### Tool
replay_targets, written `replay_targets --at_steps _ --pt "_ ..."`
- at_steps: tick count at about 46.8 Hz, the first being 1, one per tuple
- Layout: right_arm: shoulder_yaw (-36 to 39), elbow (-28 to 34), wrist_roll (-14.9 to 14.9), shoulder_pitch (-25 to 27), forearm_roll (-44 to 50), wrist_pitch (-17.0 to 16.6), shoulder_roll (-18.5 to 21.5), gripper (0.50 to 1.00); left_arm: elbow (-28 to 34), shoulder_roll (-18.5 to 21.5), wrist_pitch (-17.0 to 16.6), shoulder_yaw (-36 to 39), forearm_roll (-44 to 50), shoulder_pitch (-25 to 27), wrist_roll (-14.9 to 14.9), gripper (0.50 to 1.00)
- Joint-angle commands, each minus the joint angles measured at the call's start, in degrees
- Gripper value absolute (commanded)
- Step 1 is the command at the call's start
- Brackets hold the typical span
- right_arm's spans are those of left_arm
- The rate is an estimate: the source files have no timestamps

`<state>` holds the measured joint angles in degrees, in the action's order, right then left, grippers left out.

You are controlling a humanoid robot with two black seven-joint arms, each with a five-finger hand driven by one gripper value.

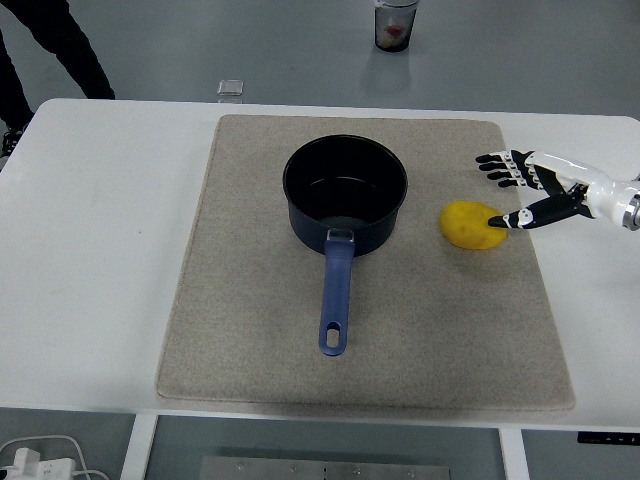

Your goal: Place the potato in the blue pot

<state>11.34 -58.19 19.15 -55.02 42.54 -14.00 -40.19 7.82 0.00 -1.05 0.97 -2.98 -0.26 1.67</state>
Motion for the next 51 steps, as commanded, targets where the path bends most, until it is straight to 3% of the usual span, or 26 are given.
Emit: replay_targets --at_steps 1,31,38,51 --pt "0.3 0.0 0.0 0.8 0.0 -0.1 0.0 0.926 0.0 0.0 0.0 0.0 0.0 0.0 0.0 0.996" --pt "0.6 0.5 2.3 4.2 0.0 3.8 4.2 0.924 -0.1 0.0 0.0 -0.1 0.0 0.0 0.0 0.996" --pt "0.5 0.7 5.0 4.5 -0.1 4.0 4.3 0.917 -0.2 0.0 0.0 -0.1 0.0 0.0 0.0 0.996" --pt "0.5 0.8 5.4 5.7 -0.1 4.5 4.3 0.842 -0.1 0.0 0.0 -0.1 0.0 0.0 0.0 0.996"
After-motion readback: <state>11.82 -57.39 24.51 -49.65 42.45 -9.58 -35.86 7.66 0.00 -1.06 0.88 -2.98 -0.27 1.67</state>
